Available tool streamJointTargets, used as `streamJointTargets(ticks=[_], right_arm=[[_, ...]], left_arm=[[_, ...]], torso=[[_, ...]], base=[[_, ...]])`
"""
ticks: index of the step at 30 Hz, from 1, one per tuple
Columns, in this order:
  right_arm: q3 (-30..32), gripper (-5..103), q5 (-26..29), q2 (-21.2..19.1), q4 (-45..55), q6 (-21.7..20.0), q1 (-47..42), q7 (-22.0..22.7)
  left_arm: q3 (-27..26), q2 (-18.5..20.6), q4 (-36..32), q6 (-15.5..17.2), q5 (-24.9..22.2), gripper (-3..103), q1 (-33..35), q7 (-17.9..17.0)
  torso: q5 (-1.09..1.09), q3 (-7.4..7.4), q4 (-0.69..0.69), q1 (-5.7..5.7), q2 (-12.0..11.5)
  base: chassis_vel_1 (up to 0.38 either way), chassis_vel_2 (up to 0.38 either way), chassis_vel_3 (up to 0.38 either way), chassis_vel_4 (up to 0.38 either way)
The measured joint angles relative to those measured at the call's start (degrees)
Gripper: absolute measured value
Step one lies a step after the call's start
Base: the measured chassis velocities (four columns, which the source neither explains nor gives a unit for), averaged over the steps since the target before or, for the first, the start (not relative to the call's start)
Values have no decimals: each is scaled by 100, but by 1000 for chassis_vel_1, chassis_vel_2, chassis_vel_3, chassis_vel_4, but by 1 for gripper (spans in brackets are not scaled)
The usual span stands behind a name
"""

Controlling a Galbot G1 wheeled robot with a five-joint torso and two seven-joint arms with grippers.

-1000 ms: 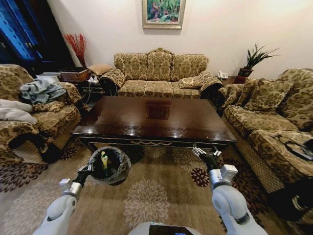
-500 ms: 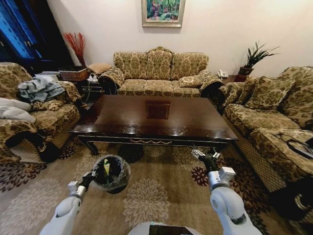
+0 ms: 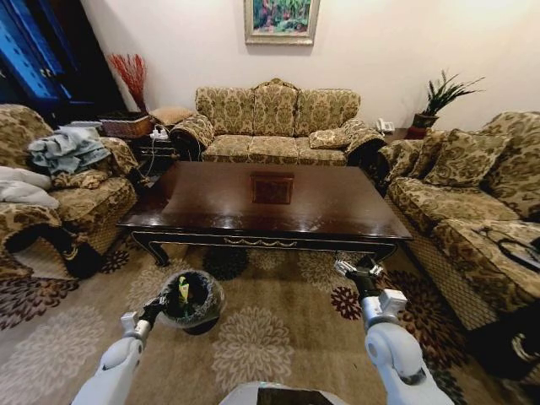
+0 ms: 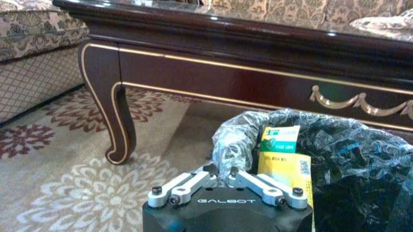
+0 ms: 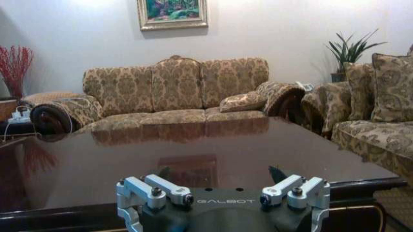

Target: Move to the front of the table and place the trash on the table into the trash bin.

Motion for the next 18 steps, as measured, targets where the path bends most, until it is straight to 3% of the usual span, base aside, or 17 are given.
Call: streamJointTargets(ticks=[18], right_arm=[[-70,100,32,5,-54,-17,49,5]], left_arm=[[-66,38,178,-87,91,3,-41,42]], torso=[[-1,-269,1,-189,-458]], base=[[0,0,0,0]])
